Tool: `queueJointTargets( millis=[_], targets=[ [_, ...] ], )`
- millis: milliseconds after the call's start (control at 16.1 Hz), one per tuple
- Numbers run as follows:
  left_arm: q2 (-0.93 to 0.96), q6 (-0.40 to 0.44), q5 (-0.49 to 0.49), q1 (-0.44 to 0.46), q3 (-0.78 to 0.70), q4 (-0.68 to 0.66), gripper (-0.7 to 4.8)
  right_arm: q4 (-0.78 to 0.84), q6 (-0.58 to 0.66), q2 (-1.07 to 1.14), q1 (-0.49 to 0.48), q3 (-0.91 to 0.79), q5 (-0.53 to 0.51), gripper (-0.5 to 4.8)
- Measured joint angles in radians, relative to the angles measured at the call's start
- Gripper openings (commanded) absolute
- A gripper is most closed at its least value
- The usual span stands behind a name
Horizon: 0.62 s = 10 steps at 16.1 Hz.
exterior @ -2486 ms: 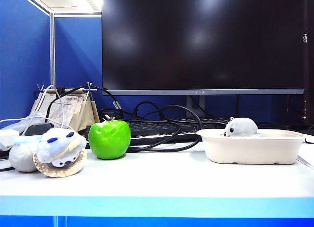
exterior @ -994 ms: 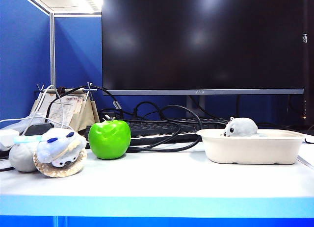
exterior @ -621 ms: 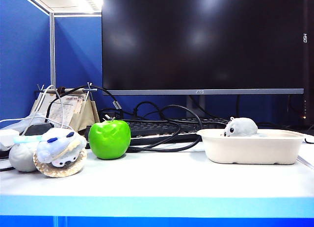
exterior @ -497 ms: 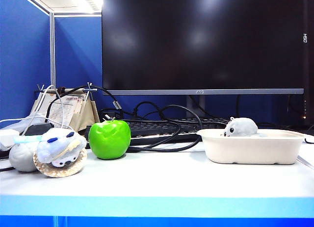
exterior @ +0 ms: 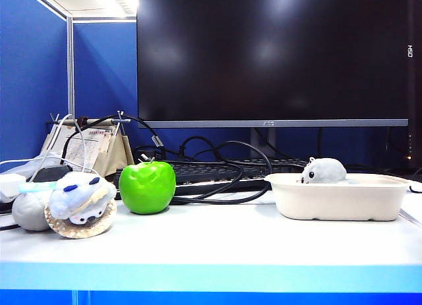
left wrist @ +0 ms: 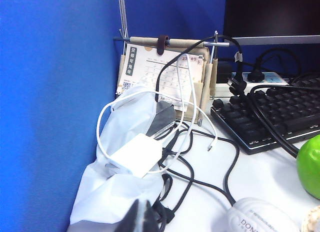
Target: Identity fluffy octopus among items on the table, put them into the paper lunch box.
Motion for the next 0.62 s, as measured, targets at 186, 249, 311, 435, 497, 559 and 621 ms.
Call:
queueJointTargets(
  millis=[186, 249, 311, 435, 497, 559, 621],
  targets=[
    [0.0, 0.0, 0.0, 0.0, 0.0, 0.0, -0.05, -0.004, 0.0, -0.019, -0.001, 0.0, 0.0, -0.01],
    [0.0, 0.0, 0.0, 0.0, 0.0, 0.0, -0.05, -0.001, 0.0, -0.036, -0.008, 0.0, -0.001, -0.01],
    [0.0, 0.0, 0.0, 0.0, 0.0, 0.0, -0.05, -0.004, 0.0, -0.061, -0.024, 0.0, -0.001, -0.01],
    [0.0, 0.0, 0.003, 0.0, 0.0, -0.002, -0.05, 0.013, -0.008, -0.069, -0.094, 0.002, 0.006, -0.01],
    [0.0, 0.0, 0.004, 0.0, 0.0, -0.003, -0.05, 0.014, -0.008, -0.069, -0.143, 0.001, 0.01, -0.01],
    [0.0, 0.0, 0.005, 0.0, 0.0, -0.003, -0.05, 0.014, -0.008, -0.069, -0.177, 0.0, 0.009, -0.01],
    [0.0, 0.0, 0.008, 0.0, 0.0, -0.003, -0.05, 0.014, -0.008, -0.069, -0.215, 0.0, 0.01, -0.01]
  ],
)
